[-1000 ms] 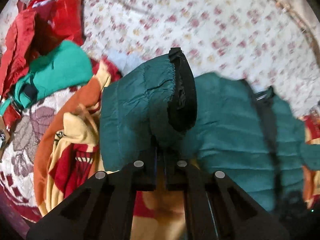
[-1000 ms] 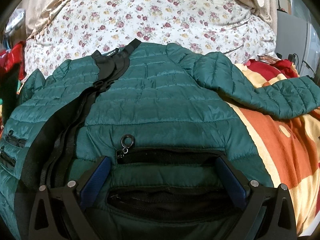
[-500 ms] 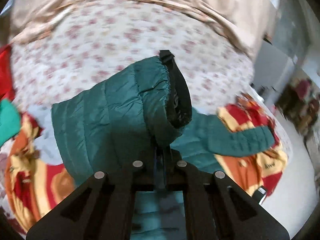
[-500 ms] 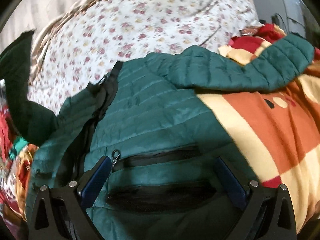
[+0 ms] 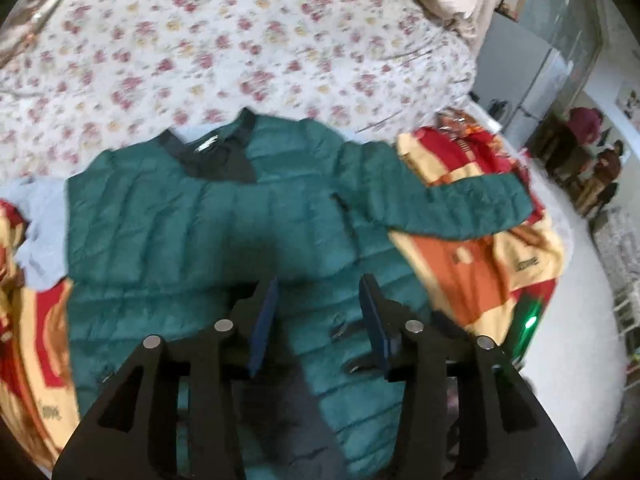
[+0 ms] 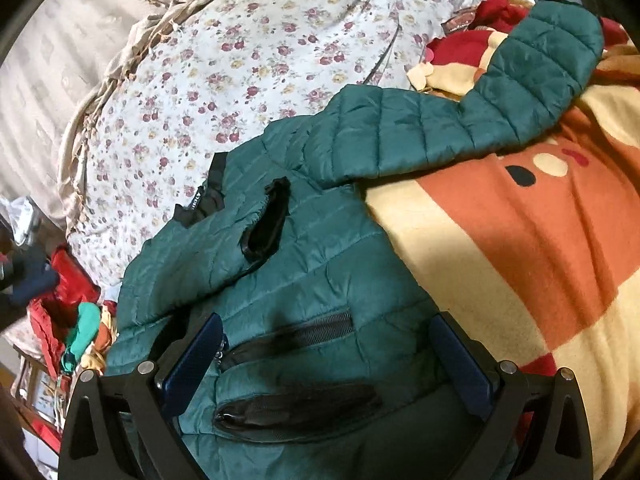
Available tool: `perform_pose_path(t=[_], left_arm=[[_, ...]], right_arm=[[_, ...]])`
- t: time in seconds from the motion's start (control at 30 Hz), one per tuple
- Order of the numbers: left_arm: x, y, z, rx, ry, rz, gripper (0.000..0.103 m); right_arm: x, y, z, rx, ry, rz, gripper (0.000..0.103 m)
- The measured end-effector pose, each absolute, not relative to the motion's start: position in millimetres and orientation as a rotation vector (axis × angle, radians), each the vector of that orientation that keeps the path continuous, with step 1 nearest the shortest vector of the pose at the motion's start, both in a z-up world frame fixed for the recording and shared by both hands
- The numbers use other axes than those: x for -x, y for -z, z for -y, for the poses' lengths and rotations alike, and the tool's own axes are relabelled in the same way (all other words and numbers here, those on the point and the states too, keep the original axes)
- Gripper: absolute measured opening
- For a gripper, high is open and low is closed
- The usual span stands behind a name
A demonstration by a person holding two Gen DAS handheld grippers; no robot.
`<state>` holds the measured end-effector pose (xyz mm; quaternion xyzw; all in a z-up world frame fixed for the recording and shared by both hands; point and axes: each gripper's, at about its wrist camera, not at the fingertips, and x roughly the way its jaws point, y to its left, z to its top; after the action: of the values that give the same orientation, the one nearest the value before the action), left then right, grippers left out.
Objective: Fold large clothes
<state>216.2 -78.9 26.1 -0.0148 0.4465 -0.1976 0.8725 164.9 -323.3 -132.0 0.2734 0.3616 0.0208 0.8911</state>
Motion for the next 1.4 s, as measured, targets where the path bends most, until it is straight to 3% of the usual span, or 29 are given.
perform_pose_path(t=[0.17,0.3,0.63,0.7,0.77,0.8,0.87,1.23,1.3,1.37,1.4], left_arm=[[-173.4,-5.6,44.3,-0.09,0.285,-0.834,0.048],[-151.7,19.7,13.0,-0.145,0.179,-0.785,0.05],[-153.7,69.3,-41.7,-0.105,0.082,-0.791,0.05],[-156.6,74.0,-50.4,-0.095,0.061,-0.788,0.05],[-157.8,76.5,-56.4,-0.093,0.041,-0.775,0.05],[-158.5,78.0,-59.7,-0.091,0.032,-0.769,0.05],[-159.6,81.6,-66.4,-0.081,0.019,-0.765,0.05],[-163.2,98.8,-93.9,0.01,0.02,-0.799,0.05],[-162.5,99.3,-97.2,0.025,0.019,-0.801,0.05],[-160.8,99.3,-99.0,0.027,0.011,-0.798,0.05],[-160.3,99.2,-99.1,0.027,0.009,-0.798,0.05]], right_arm=[[-161.8,116.4,309.0,-0.471,-0.068,-0.763,0.095],[-170.7,109.0,293.5,-0.401,-0.099,-0.793,0.095],[-278.3,127.4,263.6,-0.354,-0.08,-0.972,0.095],[-294.5,127.5,260.0,-0.4,-0.084,-0.991,0.083],[-308.0,128.7,256.8,-0.431,-0.101,-1.016,0.042],[-311.7,128.6,255.6,-0.442,-0.107,-1.027,0.031],[-314.2,123.9,255.3,-0.437,-0.084,-1.022,0.022],[-342.2,122.9,268.0,-0.301,0.084,-1.016,0.019],[-342.4,123.9,266.0,-0.293,0.096,-1.015,0.023],[-331.2,117.5,266.4,-0.303,0.101,-0.991,0.04],[-322.2,112.7,267.6,-0.312,0.092,-0.972,0.044]])
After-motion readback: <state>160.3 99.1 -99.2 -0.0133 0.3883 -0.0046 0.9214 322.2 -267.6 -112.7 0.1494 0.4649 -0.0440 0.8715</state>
